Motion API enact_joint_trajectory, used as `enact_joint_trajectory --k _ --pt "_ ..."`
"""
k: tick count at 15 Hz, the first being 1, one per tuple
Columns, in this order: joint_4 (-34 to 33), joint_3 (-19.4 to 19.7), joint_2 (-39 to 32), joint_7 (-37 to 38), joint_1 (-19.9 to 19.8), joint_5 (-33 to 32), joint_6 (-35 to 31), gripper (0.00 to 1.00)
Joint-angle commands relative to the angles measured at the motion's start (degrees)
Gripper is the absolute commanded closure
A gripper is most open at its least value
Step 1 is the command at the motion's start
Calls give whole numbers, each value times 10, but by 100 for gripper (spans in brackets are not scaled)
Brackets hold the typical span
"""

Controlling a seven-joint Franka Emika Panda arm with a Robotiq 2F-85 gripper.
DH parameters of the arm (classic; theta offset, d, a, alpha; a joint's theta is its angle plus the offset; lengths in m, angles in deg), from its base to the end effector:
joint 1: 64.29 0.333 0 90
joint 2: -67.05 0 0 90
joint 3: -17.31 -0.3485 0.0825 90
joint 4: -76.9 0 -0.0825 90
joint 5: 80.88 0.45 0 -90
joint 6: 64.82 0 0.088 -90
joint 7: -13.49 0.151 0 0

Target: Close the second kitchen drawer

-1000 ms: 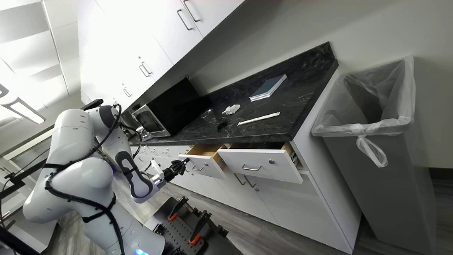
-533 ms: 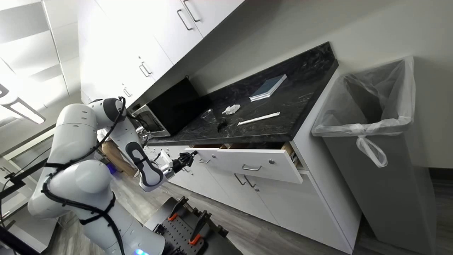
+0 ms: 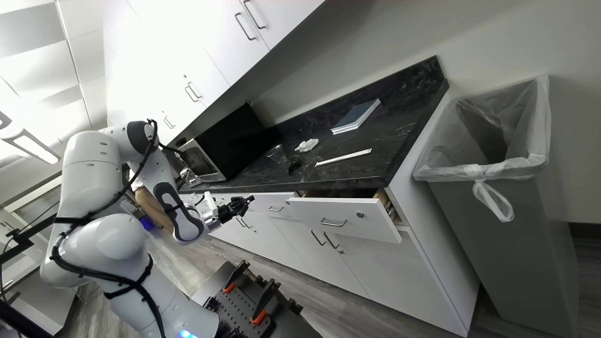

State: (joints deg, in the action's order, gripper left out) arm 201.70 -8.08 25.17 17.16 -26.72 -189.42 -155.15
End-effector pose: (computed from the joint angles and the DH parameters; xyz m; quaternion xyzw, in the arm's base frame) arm 0.3559 0.4354 0.0409 0.2574 0.7278 0.0525 0.6336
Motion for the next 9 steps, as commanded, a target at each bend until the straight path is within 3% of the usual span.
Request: enact_joint_trajectory --k 1,5,9 --pt "106 -55 121 -11 -11 86 -5 100" --pt "195 -98 236 -10 -23 179 -29 100" --pt "239 -124 308 -17 -28 213 -47 100"
